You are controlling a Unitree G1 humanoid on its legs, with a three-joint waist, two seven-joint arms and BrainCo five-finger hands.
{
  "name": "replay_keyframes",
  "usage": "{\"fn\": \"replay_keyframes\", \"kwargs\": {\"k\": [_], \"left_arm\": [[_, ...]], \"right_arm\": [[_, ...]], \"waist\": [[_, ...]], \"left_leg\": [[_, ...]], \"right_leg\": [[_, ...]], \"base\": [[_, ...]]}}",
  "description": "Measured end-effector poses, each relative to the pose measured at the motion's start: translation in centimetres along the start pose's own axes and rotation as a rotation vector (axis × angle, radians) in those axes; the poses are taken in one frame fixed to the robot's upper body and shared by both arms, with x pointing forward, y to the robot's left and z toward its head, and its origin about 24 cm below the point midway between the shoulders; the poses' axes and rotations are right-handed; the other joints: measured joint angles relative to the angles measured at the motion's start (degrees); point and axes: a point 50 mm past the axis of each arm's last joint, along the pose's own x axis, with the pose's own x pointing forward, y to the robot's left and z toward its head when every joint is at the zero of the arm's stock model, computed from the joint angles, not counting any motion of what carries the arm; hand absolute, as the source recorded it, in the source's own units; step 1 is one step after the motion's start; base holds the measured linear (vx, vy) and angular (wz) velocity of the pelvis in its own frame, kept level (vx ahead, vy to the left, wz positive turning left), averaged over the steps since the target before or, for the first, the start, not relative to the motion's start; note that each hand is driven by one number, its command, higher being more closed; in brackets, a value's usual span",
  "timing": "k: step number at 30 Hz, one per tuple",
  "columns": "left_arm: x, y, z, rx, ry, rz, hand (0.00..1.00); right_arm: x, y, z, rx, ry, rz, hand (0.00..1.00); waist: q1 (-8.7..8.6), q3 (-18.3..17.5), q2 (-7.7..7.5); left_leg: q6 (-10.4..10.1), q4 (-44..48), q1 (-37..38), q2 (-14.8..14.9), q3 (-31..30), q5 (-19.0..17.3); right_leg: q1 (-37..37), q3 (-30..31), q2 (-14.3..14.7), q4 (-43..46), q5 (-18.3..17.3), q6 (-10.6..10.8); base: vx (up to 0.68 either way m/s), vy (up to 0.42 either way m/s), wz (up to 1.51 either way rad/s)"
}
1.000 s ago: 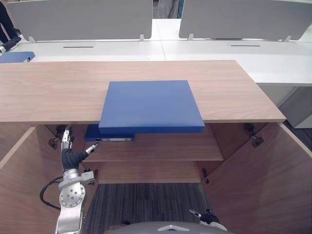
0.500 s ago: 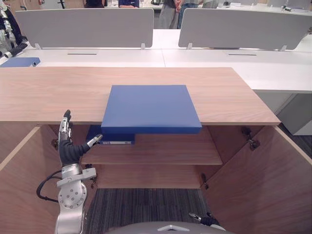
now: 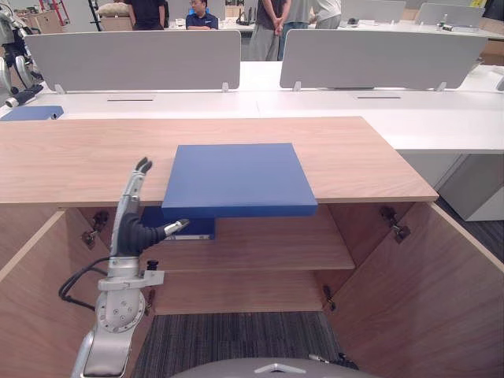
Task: Walk over to the cabinet, pick up the folder, carry it to the office cabinet, place the folder inside the office cabinet, then close the office cabinet door
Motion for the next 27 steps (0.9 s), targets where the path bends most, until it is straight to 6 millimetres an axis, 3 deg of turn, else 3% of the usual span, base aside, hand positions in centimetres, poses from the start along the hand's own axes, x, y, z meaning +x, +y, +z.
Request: {"fn": "replay_keyframes", "kwargs": {"k": [13,27], "left_arm": [[0.9,-2.3,1.5,0.163,-0.174,-0.173,0.0],[0.3,-5.0,0.1,0.295,-0.166,-0.298,0.0]], "right_arm": [[0.1,-0.7,-0.1,-0.027,0.008,-0.012,0.0],[0.1,-0.5,0.1,-0.039,0.003,-0.007,0.0]], "waist": [[-1.65,0.15,0.53],[-3.2,0.37,0.26]], "left_leg": [[0.17,-2.11,1.99,-0.49,0.71,0.67],[0.23,-2.46,1.99,-0.6,0.44,0.39]], "right_leg": [[0.9,0.58,-0.04,-2.5,0.53,-0.23],[2.19,-0.28,-0.06,-4.74,1.5,0.12]], "base": [[-0.01,-0.004,-0.03],[0.0,-0.006,0.02]]}}
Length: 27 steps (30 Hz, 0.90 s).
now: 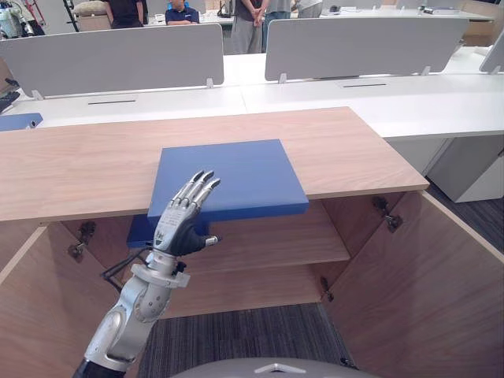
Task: Walk over to the cabinet, pick up the folder, carry it to the office cabinet, place the folder inside the office cabinet, then close the office cabinet door
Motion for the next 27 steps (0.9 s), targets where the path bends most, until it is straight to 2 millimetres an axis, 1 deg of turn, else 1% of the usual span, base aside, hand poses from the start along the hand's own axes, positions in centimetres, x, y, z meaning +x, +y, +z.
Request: {"fn": "replay_keyframes", "kwargs": {"k": [6,11,18,19,27], "left_arm": [[-0.2,-0.5,-0.7,0.1,0.027,-0.017,0.0],[-0.3,-0.9,-1.2,0.171,0.053,-0.008,0.0],[-0.1,-1.1,-1.6,0.196,0.098,0.041,0.0],[0.0,-1.1,-1.6,0.196,0.114,0.054,1.0],[0.4,-0.8,-2.5,0.215,0.17,0.113,1.0]], "right_arm": [[0.0,0.0,0.0,0.0,0.002,0.0,0.0],[0.0,0.0,0.0,0.0,0.001,-0.001,0.0],[0.0,0.1,-0.1,0.002,0.006,0.0,0.0],[0.0,0.1,-0.2,0.003,0.008,0.0,0.0],[-0.1,0.1,-0.3,0.008,0.01,0.002,0.0]], "waist": [[-0.86,0.05,-0.08],[-0.96,0.07,-0.1],[-0.97,0.21,-0.33],[-1.06,0.21,-0.32],[-1.09,0.28,-0.45]], "left_leg": [[0.06,0.0,0.02,-0.04,0.26,-0.19],[-0.02,0.0,0.02,-0.04,0.31,-0.29],[-0.04,-0.01,0.02,-0.04,0.35,-0.32],[-0.04,-0.03,0.02,-0.04,0.36,-0.33],[-0.06,-0.06,-0.03,-0.04,0.34,-0.34]], "right_leg": [[0.42,0.11,0.01,-0.73,0.48,-0.01],[0.46,0.13,0.01,-0.86,0.49,-0.01],[0.5,0.13,0.02,-0.98,0.5,-0.02],[0.53,0.12,0.01,-1.03,0.5,-0.02],[0.62,0.04,0.02,-1.24,0.53,0.02]], "base": [[0.0,0.0,0.0],[0.0,0.0,0.0],[-0.01,-0.018,0.0],[0.0,0.0,0.0],[0.0,-0.004,0.0]]}}
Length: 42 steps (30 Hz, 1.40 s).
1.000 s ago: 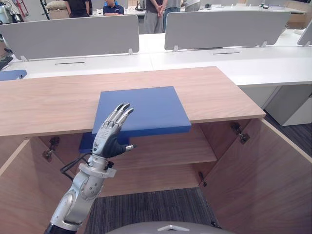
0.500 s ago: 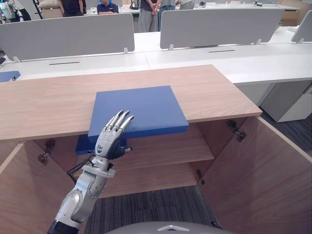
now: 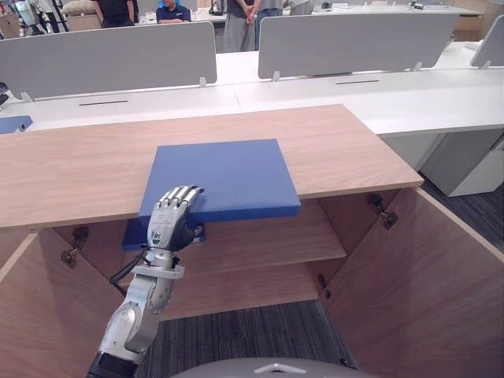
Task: Walk over to the cabinet, pick up the folder, carry it to the office cabinet, place the folder inside the office cabinet, then close the office cabinet door
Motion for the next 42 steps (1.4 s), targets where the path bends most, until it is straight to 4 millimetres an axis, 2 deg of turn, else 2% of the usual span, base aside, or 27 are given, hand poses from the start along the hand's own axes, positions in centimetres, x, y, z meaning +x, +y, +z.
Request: {"fn": "replay_keyframes", "kwargs": {"k": [14,22,28,32,35,38,42], "left_arm": [[0.7,1.6,-1.5,0.042,0.072,0.125,1.0],[0.3,2.8,-2.5,-0.096,0.182,0.259,1.0],[-0.4,5.3,-1.5,-0.262,0.234,0.443,1.0],[-0.7,6.6,-1.0,-0.364,0.249,0.54,1.0],[-1.2,7.6,-0.2,-0.466,0.243,0.622,1.0],[-1.7,8.1,0.6,-0.55,0.242,0.668,1.0],[-1.9,8.1,1.5,-0.652,0.229,0.682,1.0]], "right_arm": [[0.0,0.1,0.0,0.027,0.004,-0.002,0.0],[0.0,0.4,0.3,0.072,-0.013,-0.003,0.0],[-0.3,1.1,1.0,0.15,-0.069,-0.009,0.0],[-1.0,2.6,2.1,0.216,-0.157,0.034,0.0],[-1.6,3.9,3.1,0.238,-0.223,0.077,0.0],[-2.5,5.1,4.4,0.256,-0.304,0.12,0.0],[-3.5,5.5,6.1,0.269,-0.405,0.151,0.0]], "waist": [[-0.33,0.08,-0.18],[-0.3,0.08,-0.32],[0.29,-0.2,-0.74],[0.18,-0.65,-1.78],[0.29,-0.63,-1.77],[0.39,-0.63,-1.64],[0.73,-0.77,-1.6]], "left_leg": [[-0.02,-0.02,-0.1,0.01,0.06,-0.01],[-0.03,-0.02,-0.16,0.06,0.17,-0.07],[-0.32,0.08,-1.17,0.71,1.66,-0.26],[-0.3,0.35,-1.17,0.74,2.07,-0.25],[-0.22,0.02,-1.27,0.73,2.11,-0.32],[-0.53,0.0,-1.61,0.69,2.14,-0.62],[-0.39,0.02,-1.89,0.68,2.36,-0.36]], "right_leg": [[0.17,-0.05,0.03,-0.55,0.27,0.01],[0.13,0.04,0.05,-0.68,0.34,0.04],[-2.02,2.21,0.46,0.54,0.39,0.15],[-2.51,2.83,0.64,1.29,0.39,0.15],[-2.75,2.95,0.5,1.77,0.32,0.24],[-3.77,3.03,0.37,3.0,-0.25,0.46],[-4.52,3.2,0.34,3.44,-0.31,0.5]], "base": [[0.0,0.0,0.0],[0.0,0.0,-0.01],[0.0,-0.026,-0.13],[-0.02,-0.027,-0.06],[-0.06,-0.021,-0.01],[-0.09,-0.024,0.0],[-0.01,-0.005,0.0]]}}
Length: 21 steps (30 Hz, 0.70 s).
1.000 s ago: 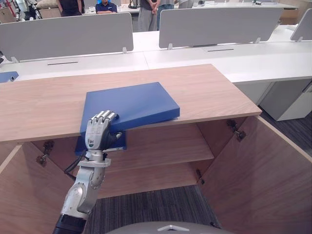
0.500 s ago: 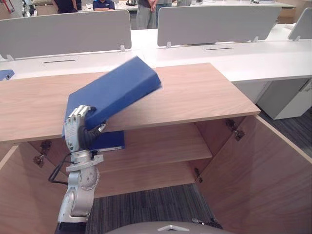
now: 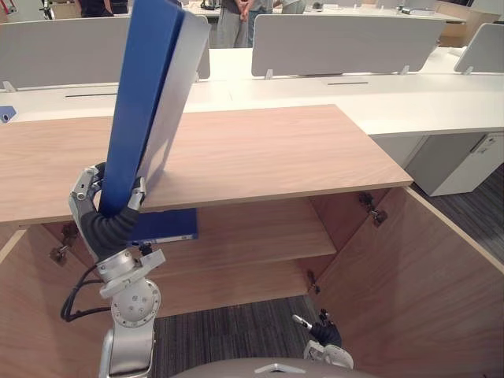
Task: Walk over to the cabinet, pick up the folder, carry it to the office cabinet, place the folder inside the office cabinet, then close the office cabinet door
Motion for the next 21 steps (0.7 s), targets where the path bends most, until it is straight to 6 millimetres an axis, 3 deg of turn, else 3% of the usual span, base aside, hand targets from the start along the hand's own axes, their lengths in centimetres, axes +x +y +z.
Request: {"fn": "replay_keyframes", "kwargs": {"k": [4,7,15,21], "left_arm": [[-0.6,-1.0,0.6,-0.105,0.021,-0.029,1.0],[-0.9,-1.6,1.5,-0.204,0.03,-0.052,1.0],[-1.1,-2.1,3.2,-0.39,0.004,-0.084,1.0],[-1.2,-2.2,3.3,-0.419,0.014,-0.086,1.0]], "right_arm": [[-0.6,1.2,2.2,0.046,-0.117,0.051,0.0],[-1.6,2.4,4.9,0.086,-0.253,0.104,0.0],[-6.5,4.5,14.4,0.262,-0.734,0.263,0.0],[-9.2,4.8,17.9,0.338,-0.942,0.332,0.0]], "waist": [[0.04,-0.02,0.06],[-0.39,0.01,0.07],[-0.51,0.26,0.8],[-0.58,0.66,1.28]], "left_leg": [[0.43,0.35,-0.05,0.05,0.59,0.3],[0.43,0.35,-0.12,0.07,1.05,0.24],[0.4,0.38,0.03,0.04,2.35,-0.21],[0.43,0.38,0.65,0.01,2.35,-0.33]], "right_leg": [[-0.63,0.57,0.1,-0.02,0.18,-0.01],[-0.8,1.11,0.2,-0.13,0.29,-0.02],[-1.48,2.49,0.31,-0.2,0.4,0.12],[-0.76,2.49,0.33,-0.24,0.41,0.14]], "base": [[0.01,-0.01,-0.08],[0.0,-0.017,-0.1],[-0.01,-0.018,-0.08],[-0.01,-0.005,0.0]]}}
